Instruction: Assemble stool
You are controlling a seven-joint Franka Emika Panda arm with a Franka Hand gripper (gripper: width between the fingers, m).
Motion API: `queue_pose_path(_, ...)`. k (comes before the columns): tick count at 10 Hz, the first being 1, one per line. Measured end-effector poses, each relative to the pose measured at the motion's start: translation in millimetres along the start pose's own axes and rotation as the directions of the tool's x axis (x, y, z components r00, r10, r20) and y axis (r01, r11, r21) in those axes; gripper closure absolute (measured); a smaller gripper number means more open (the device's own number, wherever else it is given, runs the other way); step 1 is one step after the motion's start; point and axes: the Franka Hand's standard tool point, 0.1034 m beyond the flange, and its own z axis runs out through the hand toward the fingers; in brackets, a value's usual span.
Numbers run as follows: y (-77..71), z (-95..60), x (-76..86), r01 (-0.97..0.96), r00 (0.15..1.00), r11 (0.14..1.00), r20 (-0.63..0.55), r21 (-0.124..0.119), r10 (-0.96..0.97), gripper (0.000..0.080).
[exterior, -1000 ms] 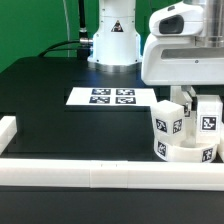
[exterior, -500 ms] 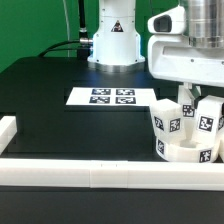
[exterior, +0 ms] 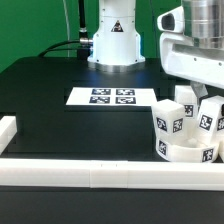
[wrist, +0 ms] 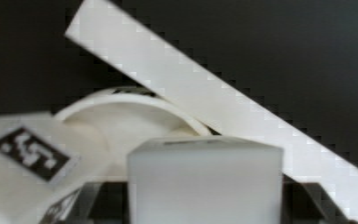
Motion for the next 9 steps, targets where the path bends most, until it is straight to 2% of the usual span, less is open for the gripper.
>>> queue_pose_path(3,-1.0,0.3,-2.5,-0.184,0.983,0.983,0.010,0.004,0.184,0.0459)
queue_pose_path(5,-3.3,1.2,-7.6,-0.410,0.912,0.911,0.007,0.035,0.410,0.0459)
queue_pose_path(9,-3.3,1.2,-7.4,-0.561,0.828,0.827,0.030,0.035,0.560,0.0459)
